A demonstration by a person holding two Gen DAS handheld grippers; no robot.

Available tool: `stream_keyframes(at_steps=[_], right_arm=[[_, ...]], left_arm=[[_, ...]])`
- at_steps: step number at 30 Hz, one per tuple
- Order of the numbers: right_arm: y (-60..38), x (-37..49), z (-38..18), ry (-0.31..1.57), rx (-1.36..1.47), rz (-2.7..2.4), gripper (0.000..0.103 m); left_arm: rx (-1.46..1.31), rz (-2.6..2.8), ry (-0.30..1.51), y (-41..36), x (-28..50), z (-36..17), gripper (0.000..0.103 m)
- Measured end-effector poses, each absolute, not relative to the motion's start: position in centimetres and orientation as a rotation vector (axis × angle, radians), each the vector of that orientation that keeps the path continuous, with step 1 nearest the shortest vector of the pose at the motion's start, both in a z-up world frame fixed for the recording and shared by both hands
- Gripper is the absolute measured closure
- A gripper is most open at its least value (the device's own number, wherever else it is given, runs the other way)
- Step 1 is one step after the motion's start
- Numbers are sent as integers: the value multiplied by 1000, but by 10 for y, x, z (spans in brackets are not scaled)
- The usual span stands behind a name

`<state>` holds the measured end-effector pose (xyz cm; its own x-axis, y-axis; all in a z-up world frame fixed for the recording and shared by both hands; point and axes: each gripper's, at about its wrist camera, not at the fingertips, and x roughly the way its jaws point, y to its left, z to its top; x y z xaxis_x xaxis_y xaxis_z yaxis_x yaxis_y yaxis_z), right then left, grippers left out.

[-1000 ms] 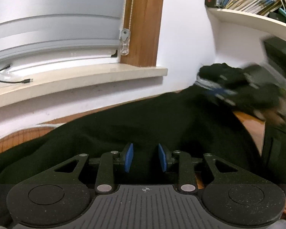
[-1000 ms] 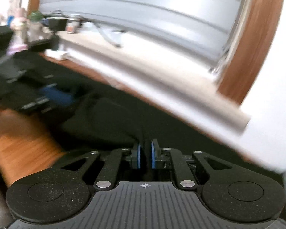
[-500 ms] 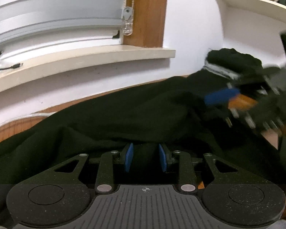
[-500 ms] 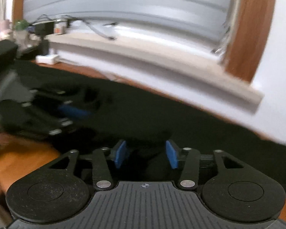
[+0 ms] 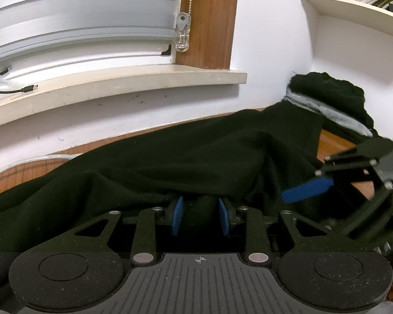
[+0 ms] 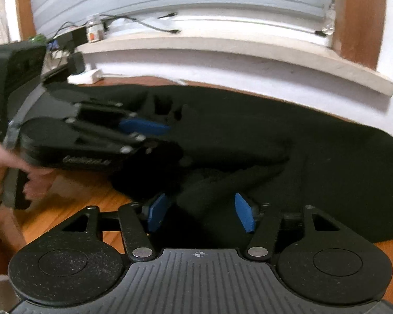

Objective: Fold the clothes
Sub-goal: 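Hold the left gripper closed on the garment while the right gripper hovers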

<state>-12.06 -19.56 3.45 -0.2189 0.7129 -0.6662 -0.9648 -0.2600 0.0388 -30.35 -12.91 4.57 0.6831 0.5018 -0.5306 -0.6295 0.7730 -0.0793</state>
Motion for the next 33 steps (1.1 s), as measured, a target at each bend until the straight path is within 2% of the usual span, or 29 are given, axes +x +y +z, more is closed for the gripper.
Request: stream_keyframes(at_steps=[3, 7, 13, 17, 18, 20, 23, 33], right_arm=[[-201, -125, 27, 530, -673, 1748, 46], [-207, -114, 29, 480, -693, 1723, 99], [-209, -56, 79, 278, -736, 1575, 99], [-174, -14, 106, 106, -769, 1417, 97], [-161, -6, 105, 120, -784, 1395, 96], [-142, 6, 97, 182, -787, 1368, 79], [-131, 15, 84, 268, -758, 1349, 67], [-183, -29, 44, 455, -642, 1534, 44]], left_arm=[[-269, 648, 505, -128, -303, 45, 71], [-265, 648, 499, -128, -301, 46, 71], [-248, 634, 477, -133, -307, 56, 71], [-244, 620, 435, -137, -310, 68, 71], [-240, 619, 429, -138, -311, 70, 71], [-233, 621, 425, -139, -310, 72, 71], [-232, 628, 428, -138, -313, 71, 71], [-279, 640, 431, -125, -314, 57, 71]])
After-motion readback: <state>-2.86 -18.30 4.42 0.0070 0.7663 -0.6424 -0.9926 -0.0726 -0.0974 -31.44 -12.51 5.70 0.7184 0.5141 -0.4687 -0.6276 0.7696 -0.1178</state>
